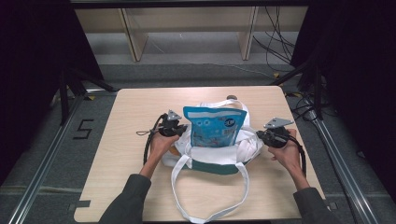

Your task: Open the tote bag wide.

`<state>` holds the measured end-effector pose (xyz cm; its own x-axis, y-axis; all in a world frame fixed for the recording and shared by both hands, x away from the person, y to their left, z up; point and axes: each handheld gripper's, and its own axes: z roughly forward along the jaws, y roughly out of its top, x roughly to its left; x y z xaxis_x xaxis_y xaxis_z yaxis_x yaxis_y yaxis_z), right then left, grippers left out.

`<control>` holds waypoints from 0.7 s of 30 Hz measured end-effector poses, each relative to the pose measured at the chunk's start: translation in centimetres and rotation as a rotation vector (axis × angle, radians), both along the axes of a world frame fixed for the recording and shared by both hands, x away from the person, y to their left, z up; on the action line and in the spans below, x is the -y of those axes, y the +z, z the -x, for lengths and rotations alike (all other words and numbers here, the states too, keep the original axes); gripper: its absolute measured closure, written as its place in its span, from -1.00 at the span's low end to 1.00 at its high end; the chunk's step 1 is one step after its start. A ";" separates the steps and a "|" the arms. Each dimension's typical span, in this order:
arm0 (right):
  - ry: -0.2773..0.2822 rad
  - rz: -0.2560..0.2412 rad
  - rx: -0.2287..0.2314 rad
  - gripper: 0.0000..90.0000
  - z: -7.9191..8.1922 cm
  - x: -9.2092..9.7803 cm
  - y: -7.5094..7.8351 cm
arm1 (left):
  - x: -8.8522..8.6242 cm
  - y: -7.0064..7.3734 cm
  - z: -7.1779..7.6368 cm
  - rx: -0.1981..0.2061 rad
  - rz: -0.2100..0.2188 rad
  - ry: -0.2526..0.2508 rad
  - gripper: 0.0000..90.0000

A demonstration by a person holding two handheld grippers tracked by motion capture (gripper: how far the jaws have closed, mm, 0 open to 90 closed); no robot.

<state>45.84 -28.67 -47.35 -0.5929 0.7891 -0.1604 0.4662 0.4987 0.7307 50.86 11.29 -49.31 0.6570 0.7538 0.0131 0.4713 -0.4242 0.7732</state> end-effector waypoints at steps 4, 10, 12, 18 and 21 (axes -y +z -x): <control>-0.009 0.030 -0.029 0.96 -0.2 -0.4 -1.3 | 0.4 -0.8 0.2 -0.003 -0.081 -0.021 0.89; -0.006 0.031 -0.004 0.81 0.0 -0.3 -0.7 | -0.4 0.2 0.6 -0.006 -0.002 0.039 0.43; -0.012 0.003 0.024 0.72 0.1 0.0 0.1 | -0.8 1.0 0.9 -0.019 0.004 0.025 0.23; -0.009 -0.059 0.067 0.54 1.0 0.2 2.4 | -1.2 4.0 2.4 0.042 0.144 0.071 0.06; -0.009 -0.091 0.071 0.47 1.6 0.1 3.3 | -1.5 4.6 3.3 0.044 0.133 0.058 0.10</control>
